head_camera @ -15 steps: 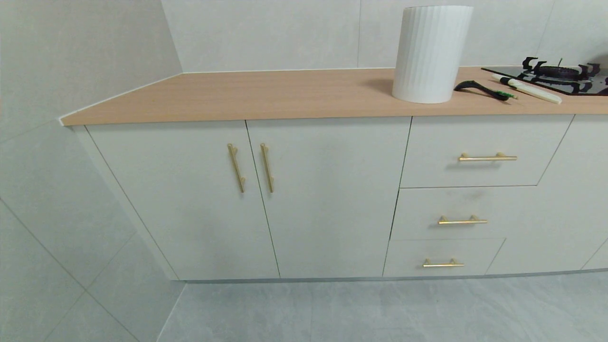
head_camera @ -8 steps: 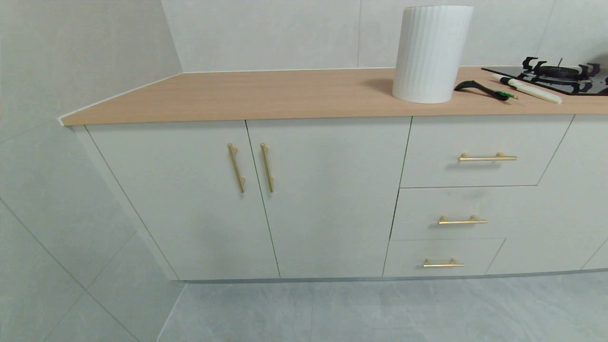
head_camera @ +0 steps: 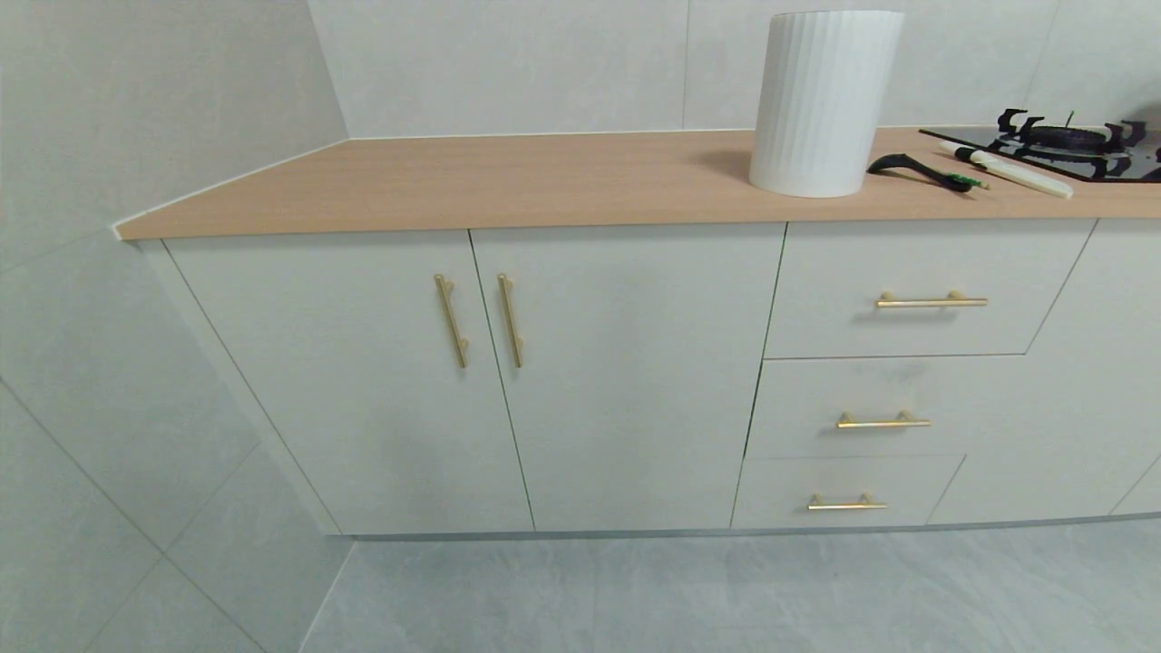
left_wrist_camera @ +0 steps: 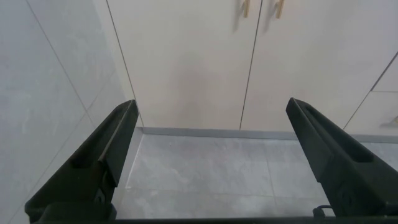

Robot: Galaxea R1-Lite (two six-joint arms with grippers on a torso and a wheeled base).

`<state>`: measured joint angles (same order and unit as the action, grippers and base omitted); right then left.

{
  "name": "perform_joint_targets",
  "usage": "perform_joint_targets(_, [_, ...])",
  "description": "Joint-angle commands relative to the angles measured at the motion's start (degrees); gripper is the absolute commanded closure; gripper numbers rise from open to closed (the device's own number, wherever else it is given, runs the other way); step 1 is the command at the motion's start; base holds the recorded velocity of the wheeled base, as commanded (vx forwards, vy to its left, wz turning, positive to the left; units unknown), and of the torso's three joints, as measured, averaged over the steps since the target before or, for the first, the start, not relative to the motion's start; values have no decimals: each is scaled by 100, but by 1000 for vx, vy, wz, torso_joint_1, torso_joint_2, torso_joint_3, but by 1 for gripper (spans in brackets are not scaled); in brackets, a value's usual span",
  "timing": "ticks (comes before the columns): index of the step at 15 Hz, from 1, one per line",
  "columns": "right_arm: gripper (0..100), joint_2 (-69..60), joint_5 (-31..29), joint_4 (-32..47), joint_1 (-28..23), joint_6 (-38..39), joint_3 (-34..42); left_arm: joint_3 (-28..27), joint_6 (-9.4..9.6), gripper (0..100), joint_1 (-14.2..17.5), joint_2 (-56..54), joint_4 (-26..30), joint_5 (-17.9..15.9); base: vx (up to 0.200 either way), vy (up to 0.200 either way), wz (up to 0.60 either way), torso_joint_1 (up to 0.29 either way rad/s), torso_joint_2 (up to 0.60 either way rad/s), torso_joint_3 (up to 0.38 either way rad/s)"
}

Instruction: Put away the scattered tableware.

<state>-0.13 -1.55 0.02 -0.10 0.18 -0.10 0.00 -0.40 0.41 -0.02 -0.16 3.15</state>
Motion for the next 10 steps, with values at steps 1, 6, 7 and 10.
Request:
perform_joint_targets(1, [0, 13, -3, 15, 1, -1, 1, 0, -4, 0, 2, 2, -11, 2, 0, 0, 0, 0, 0, 0])
perform_joint_targets(6, [0, 13, -3, 15, 1, -1, 1, 0, 23, 0, 2, 2, -2, 2, 0, 0, 0, 0, 0, 0])
perform_joint_targets(7, [0, 13, -3, 15, 1, -1, 1, 0, 93, 0, 2, 2, -2, -16, 0, 0, 0, 0, 0, 0])
perform_joint_targets(10, [0, 13, -3, 6, -8, -1, 1, 0, 102, 0, 2, 2, -2, -16, 0, 0, 0, 0, 0, 0])
